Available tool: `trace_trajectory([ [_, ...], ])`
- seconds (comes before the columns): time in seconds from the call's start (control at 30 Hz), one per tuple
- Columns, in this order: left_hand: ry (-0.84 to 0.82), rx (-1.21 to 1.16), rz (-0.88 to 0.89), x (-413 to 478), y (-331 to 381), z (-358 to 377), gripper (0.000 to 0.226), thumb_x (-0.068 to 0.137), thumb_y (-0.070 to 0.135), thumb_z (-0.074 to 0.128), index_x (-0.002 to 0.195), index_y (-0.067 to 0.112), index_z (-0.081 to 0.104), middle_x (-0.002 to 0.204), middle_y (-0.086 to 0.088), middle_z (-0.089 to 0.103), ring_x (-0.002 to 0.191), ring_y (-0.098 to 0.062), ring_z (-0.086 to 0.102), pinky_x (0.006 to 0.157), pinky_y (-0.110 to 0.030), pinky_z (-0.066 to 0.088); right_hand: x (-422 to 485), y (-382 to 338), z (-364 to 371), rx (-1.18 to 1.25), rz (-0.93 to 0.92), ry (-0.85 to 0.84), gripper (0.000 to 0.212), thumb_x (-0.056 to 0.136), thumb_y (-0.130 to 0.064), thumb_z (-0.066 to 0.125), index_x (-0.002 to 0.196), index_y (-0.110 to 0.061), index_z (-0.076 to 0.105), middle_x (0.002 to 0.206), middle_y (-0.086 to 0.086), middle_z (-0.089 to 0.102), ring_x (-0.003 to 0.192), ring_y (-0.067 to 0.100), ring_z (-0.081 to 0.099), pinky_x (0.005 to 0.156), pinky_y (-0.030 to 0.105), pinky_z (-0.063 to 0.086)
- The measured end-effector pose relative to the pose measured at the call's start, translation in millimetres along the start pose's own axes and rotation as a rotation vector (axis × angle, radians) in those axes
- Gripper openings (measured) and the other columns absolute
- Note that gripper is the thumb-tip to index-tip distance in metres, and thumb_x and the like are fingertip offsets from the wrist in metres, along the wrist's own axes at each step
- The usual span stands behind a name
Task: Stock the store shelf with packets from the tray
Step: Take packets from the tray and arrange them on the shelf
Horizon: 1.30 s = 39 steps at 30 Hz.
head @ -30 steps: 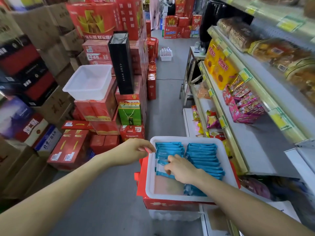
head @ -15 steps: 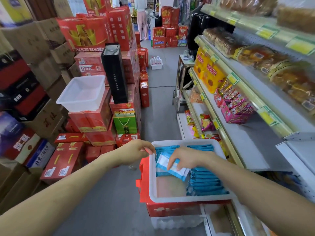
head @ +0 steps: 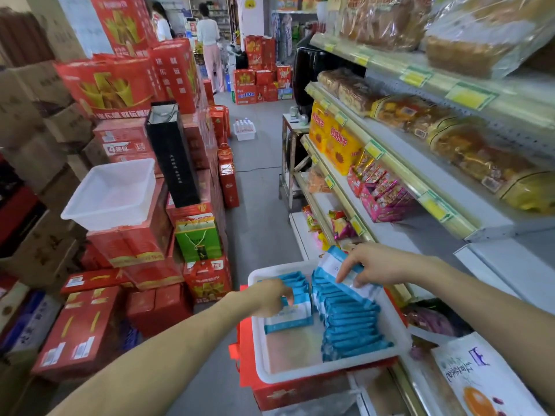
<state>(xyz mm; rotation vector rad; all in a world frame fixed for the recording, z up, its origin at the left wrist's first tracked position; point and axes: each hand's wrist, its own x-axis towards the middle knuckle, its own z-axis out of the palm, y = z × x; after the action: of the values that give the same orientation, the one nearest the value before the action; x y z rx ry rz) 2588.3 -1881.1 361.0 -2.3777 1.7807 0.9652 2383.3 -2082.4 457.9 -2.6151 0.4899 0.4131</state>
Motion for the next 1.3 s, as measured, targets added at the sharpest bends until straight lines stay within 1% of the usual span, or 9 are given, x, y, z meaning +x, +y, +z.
trace_trajectory([
  [0.17, 0.002, 0.176, 0.007, 20, 0, 22, 0.049, 0.095, 0.008, 0.055, 0.136, 0.033, 0.064, 0.144, -0.010, 0.042, 0.128, -0.040, 0.047, 0.110, -0.042, 0.040, -28, 32, 5, 0.024, 0.067, 0.033, 0.048, 0.084, -0.020, 0.080, 0.084, -0.067, 0.070, 0.091, -0.029, 0.067, 0.077, 0.012, 0.064, 0.055, 0.018, 0.044],
  [0.37, 0.016, 0.311, 0.048, 19, 2, 47, 0.029, 0.095, 0.016, 0.058, 0.116, 0.035, 0.066, 0.139, -0.007, 0.032, 0.117, -0.040, 0.043, 0.099, -0.049, 0.046, -40, 50, 11, 0.018, 0.090, 0.052, 0.057, 0.083, -0.017, 0.082, 0.077, -0.071, 0.066, 0.103, -0.024, 0.058, 0.091, -0.021, 0.052, 0.064, 0.003, 0.039],
  [0.5, 0.008, 0.272, 0.051, 20, 6, 55, 0.023, 0.098, 0.016, 0.057, 0.115, 0.027, 0.069, 0.138, -0.010, 0.036, 0.112, -0.043, 0.052, 0.103, -0.050, 0.048, -36, 47, 11, 0.053, 0.120, 0.042, 0.051, 0.085, -0.018, 0.081, 0.082, -0.068, 0.070, 0.104, -0.024, 0.061, 0.090, -0.014, 0.057, 0.058, 0.007, 0.044],
  [0.67, -0.064, 0.167, 0.080, 20, 14, 59, 0.031, 0.097, 0.009, 0.059, 0.119, 0.025, 0.074, 0.125, -0.006, 0.068, 0.118, -0.035, 0.059, 0.103, -0.039, 0.047, -30, 35, 8, 0.068, 0.119, 0.039, 0.047, 0.085, -0.019, 0.080, 0.086, -0.065, 0.072, 0.099, -0.021, 0.066, 0.081, -0.006, 0.061, 0.054, 0.013, 0.046],
  [0.87, -0.142, 0.154, 0.159, 11, 14, 56, 0.025, 0.093, 0.006, 0.059, 0.107, 0.023, 0.070, 0.117, -0.006, 0.066, 0.108, -0.033, 0.061, 0.097, -0.045, 0.054, -24, 27, -1, 0.038, 0.110, -0.015, 0.043, 0.084, -0.021, 0.078, 0.093, -0.063, 0.073, 0.097, -0.024, 0.066, 0.072, 0.003, 0.062, 0.053, 0.017, 0.047],
  [0.97, -0.164, 0.126, 0.185, 8, 10, 41, 0.028, 0.089, 0.001, 0.055, 0.102, 0.022, 0.069, 0.116, -0.008, 0.062, 0.104, -0.034, 0.060, 0.091, -0.038, 0.052, -23, 20, -9, 0.023, 0.077, -0.060, 0.043, 0.083, -0.021, 0.077, 0.095, -0.062, 0.073, 0.096, -0.037, 0.060, 0.068, 0.004, 0.060, 0.051, 0.017, 0.044],
  [1.07, -0.143, 0.114, 0.226, 7, 11, 11, 0.043, 0.085, -0.006, 0.051, 0.112, 0.020, 0.071, 0.120, -0.007, 0.069, 0.106, -0.033, 0.062, 0.094, -0.038, 0.052, -21, 12, -20, -0.022, 0.057, -0.077, 0.043, 0.084, -0.020, 0.077, 0.095, -0.061, 0.074, 0.099, -0.024, 0.064, 0.078, 0.009, 0.062, 0.054, 0.018, 0.043],
  [1.2, -0.098, 0.110, 0.255, 5, 19, -59, 0.060, 0.083, -0.008, 0.048, 0.113, 0.038, 0.071, 0.127, 0.001, 0.067, 0.113, -0.026, 0.061, 0.101, -0.042, 0.051, -24, 3, -44, -0.053, 0.053, -0.062, 0.038, 0.086, -0.016, 0.077, 0.100, -0.052, 0.077, 0.096, -0.024, 0.063, 0.079, 0.001, 0.059, 0.058, 0.018, 0.042],
  [1.3, -0.063, 0.102, 0.291, 2, 31, -120, 0.055, 0.087, -0.003, 0.057, 0.112, 0.043, 0.073, 0.123, 0.004, 0.068, 0.105, -0.022, 0.062, 0.090, -0.035, 0.051, -28, -6, -72, -0.107, 0.074, -0.052, 0.036, 0.086, -0.016, 0.077, 0.103, -0.047, 0.078, 0.084, -0.033, 0.062, 0.073, -0.003, 0.057, 0.057, 0.020, 0.040],
])
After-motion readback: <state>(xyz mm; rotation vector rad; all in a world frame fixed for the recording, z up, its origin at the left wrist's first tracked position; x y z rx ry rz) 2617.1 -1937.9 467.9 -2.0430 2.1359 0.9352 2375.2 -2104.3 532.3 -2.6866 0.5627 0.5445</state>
